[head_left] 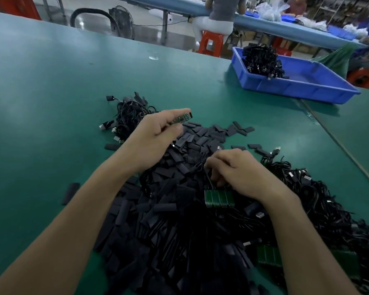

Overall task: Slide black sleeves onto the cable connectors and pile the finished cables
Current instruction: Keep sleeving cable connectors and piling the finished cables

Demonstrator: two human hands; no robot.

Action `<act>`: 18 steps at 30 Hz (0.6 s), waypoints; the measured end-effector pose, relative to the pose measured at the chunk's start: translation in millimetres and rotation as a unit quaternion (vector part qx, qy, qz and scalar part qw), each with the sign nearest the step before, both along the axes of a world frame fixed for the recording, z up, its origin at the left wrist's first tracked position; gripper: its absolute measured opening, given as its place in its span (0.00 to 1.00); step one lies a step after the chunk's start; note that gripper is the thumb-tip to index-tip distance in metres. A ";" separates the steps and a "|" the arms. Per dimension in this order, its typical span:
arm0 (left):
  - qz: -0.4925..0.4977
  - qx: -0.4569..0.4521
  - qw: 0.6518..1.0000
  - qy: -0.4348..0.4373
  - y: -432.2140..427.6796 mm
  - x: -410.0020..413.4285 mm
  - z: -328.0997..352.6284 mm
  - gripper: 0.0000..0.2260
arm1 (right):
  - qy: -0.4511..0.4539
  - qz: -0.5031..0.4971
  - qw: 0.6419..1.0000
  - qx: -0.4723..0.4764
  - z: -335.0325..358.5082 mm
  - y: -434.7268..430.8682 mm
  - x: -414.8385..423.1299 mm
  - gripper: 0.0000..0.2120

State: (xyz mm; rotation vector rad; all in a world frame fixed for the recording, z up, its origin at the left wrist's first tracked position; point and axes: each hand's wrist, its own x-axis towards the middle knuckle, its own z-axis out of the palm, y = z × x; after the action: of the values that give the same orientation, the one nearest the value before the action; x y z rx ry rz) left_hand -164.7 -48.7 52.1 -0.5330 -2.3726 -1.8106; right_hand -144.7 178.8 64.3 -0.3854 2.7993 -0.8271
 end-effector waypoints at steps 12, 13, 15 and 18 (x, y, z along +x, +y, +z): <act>0.050 0.025 0.997 -0.062 3.9 5.1 -9.0 0.06 | 0.002 -0.022 0.976 0.218 -19.8 -15.1 -14.0 0.23; 0.062 0.028 0.995 -0.071 2.3 5.1 -10.0 0.05 | 0.009 -0.027 0.976 0.216 -20.3 -16.3 -13.3 0.22; 0.090 0.030 0.992 -0.078 -0.9 4.4 -11.2 0.06 | 0.063 -0.035 0.980 0.183 -20.5 -20.7 -11.6 0.18; 0.123 0.020 0.990 -0.066 -4.6 3.3 -11.9 0.07 | 0.150 -0.003 0.980 0.128 -18.2 -34.5 -9.3 0.14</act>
State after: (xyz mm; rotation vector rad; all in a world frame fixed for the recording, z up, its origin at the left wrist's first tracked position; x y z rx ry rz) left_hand -161.4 -53.3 40.3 -0.1108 -2.3539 -1.8268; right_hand -153.9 144.2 46.2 -0.4921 3.1331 -0.4278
